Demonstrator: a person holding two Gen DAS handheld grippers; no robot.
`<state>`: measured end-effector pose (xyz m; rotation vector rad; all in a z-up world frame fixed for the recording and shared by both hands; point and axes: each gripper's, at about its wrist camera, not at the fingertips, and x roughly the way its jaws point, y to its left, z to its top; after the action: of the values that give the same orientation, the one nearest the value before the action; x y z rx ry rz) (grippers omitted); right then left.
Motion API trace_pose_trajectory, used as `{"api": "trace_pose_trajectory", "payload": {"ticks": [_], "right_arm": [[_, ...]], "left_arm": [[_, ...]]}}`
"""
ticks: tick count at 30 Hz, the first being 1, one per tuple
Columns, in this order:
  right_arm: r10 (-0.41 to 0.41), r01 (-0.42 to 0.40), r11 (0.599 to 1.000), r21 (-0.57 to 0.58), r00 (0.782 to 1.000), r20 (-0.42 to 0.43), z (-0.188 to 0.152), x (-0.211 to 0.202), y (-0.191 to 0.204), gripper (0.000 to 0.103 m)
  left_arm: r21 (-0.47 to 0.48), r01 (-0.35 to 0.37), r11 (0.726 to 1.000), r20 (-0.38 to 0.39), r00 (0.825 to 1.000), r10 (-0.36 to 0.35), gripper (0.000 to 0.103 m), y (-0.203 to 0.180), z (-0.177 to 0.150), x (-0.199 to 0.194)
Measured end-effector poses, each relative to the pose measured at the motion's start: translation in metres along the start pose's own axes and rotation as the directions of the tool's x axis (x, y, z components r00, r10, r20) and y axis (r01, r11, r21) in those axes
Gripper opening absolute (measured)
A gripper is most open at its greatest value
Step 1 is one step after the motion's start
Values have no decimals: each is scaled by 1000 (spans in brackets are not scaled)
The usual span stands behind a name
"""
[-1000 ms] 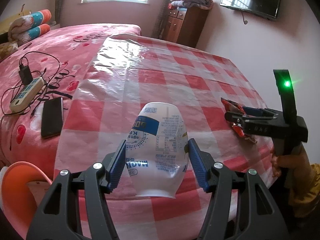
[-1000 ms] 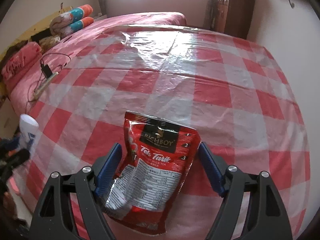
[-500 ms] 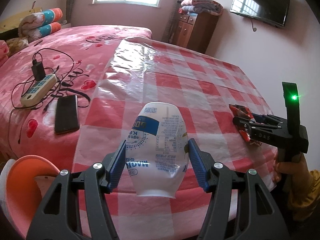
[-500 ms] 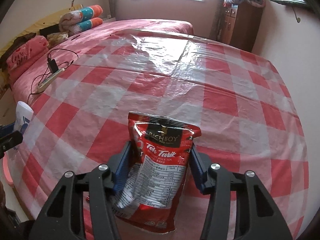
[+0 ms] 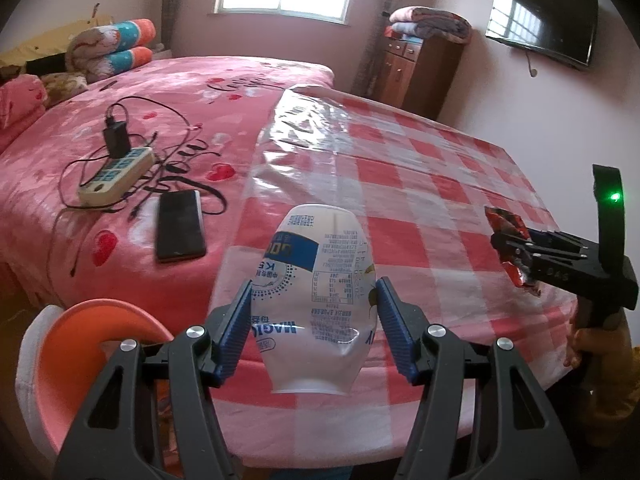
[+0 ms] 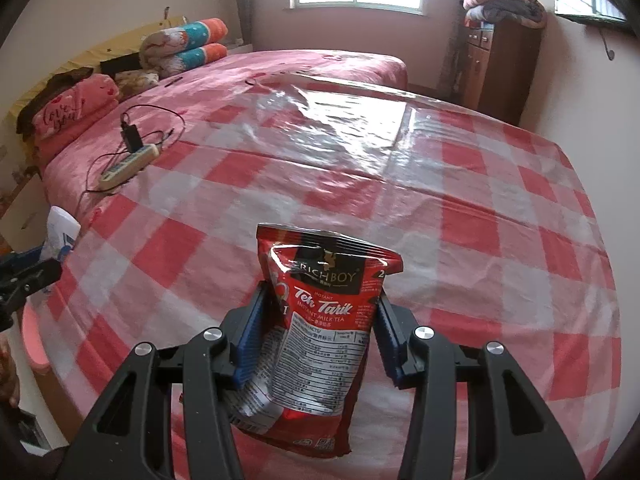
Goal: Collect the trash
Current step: 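Carry the yogurt bottle with the left gripper while the right carries the sachet to the bucket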
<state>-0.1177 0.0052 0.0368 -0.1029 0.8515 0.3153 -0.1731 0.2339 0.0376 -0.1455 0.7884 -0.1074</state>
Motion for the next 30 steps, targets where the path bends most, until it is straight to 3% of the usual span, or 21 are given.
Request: {"api": "trace_pose_trajectory", "payload": {"ticks": [8, 17, 30], "right_arm": [[94, -94, 994, -57, 996, 2, 11, -6, 36, 50], [218, -219, 965, -145, 976, -22, 19, -11, 96, 50], [365, -377, 882, -282, 926, -96, 23, -8, 193, 50]], "left_arm": [[-30, -67, 997, 17, 998, 67, 62, 23, -3, -15], [-65, -153, 986, 15, 988, 155, 62, 52, -16, -32], [-132, -266, 955, -26, 964, 265, 62, 101, -44, -49]]}}
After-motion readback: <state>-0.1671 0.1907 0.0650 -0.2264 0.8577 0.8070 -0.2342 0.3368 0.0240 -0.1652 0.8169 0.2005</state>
